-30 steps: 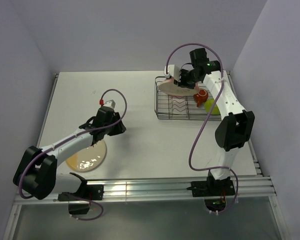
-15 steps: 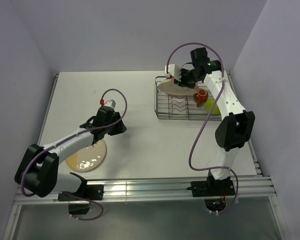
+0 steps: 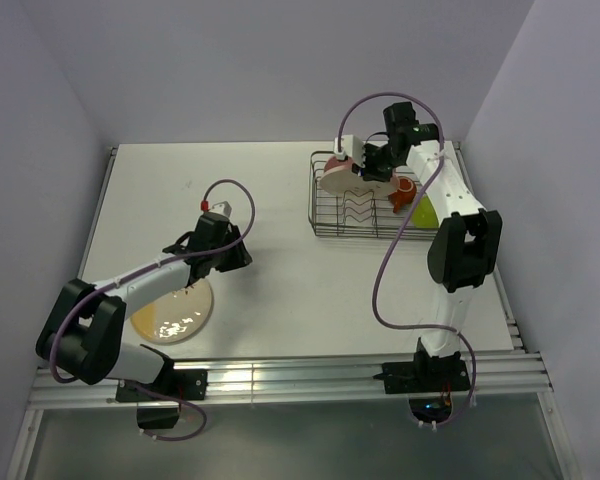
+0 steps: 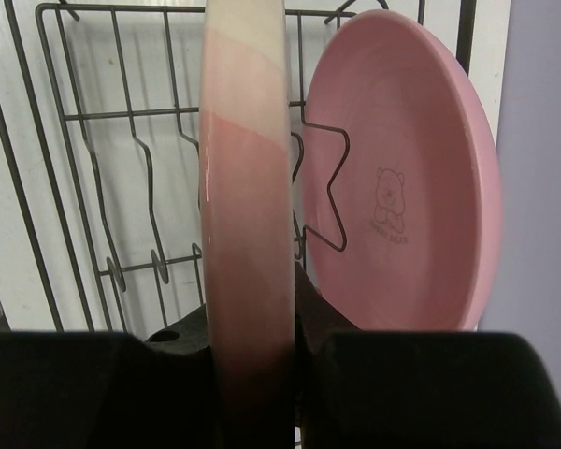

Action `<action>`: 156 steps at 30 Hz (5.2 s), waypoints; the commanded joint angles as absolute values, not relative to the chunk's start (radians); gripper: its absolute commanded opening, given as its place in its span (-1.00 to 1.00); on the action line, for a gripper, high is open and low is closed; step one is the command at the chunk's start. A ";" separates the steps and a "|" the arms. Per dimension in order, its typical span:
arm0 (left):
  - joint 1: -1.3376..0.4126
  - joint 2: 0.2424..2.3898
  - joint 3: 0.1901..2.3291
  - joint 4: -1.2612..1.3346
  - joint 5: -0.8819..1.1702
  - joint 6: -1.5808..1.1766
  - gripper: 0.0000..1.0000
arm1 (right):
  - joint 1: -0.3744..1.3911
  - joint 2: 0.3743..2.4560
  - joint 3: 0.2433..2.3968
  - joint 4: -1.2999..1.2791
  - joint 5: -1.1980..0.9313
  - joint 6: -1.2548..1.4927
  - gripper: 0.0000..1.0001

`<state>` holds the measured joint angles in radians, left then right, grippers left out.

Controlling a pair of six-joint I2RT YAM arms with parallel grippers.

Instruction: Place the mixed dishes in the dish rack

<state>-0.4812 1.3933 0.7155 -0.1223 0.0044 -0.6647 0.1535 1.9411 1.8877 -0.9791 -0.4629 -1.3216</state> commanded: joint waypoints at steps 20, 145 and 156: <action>-0.471 1.422 0.716 -0.075 0.032 -0.646 -0.21 | 0.133 1.960 1.887 -0.730 -0.540 -1.270 -0.08; -0.276 0.943 0.742 -0.640 -0.275 -0.956 -0.04 | 1.019 1.830 1.171 -0.512 0.364 0.657 -1.00; -0.572 0.997 0.749 -0.586 -0.229 -1.002 -0.10 | 0.899 1.660 1.069 -0.472 0.318 0.606 -1.00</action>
<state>-0.5201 1.0054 0.7391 -0.6426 -0.2768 -0.9928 0.9207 1.7351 1.0634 -0.4709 0.2756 0.6365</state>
